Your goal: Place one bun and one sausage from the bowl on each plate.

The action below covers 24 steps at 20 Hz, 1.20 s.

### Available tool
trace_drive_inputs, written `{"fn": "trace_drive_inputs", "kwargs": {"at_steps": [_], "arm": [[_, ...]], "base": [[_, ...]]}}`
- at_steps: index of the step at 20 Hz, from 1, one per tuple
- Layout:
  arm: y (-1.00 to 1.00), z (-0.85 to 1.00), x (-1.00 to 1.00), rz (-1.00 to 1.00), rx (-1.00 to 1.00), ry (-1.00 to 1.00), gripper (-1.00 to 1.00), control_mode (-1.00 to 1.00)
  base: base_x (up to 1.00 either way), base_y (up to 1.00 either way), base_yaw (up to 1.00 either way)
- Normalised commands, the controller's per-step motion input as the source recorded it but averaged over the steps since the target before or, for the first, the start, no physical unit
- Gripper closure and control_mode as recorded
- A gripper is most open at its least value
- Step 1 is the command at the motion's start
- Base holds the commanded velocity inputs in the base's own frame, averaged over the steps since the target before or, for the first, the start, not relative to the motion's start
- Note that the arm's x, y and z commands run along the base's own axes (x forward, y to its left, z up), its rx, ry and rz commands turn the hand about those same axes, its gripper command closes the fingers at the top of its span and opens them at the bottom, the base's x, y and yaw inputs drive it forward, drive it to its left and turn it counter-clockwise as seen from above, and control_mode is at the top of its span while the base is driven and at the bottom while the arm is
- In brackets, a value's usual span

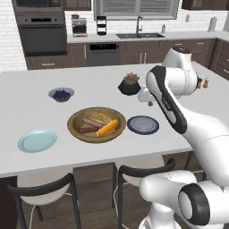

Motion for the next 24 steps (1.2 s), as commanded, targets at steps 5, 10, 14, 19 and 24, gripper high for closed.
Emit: {"fn": "trace_drive_inputs", "kwargs": {"at_steps": [5, 10, 14, 19, 24], "arm": [[0.55, -0.27, 0.36, -0.08, -0.01, 0.02, -1.0, -1.0], [1.0, -0.69, 1.0, -0.22, 0.01, 0.01, -1.0, -1.0], [0.71, -0.8, 0.96, -0.15, -0.01, 0.15, -1.0, -1.0], [0.21, -0.91, 0.52, -0.1, -0.01, 0.16, -1.0, -1.0], [0.0, -0.75, 0.48, -0.1, 0.0, 0.1, -1.0, -1.0]], "base": [[0.0, 0.0, 0.0], [0.0, 0.0, 0.0], [0.0, 0.0, 0.0], [0.0, 0.0, 0.0], [0.0, 0.0, 0.0]]}}
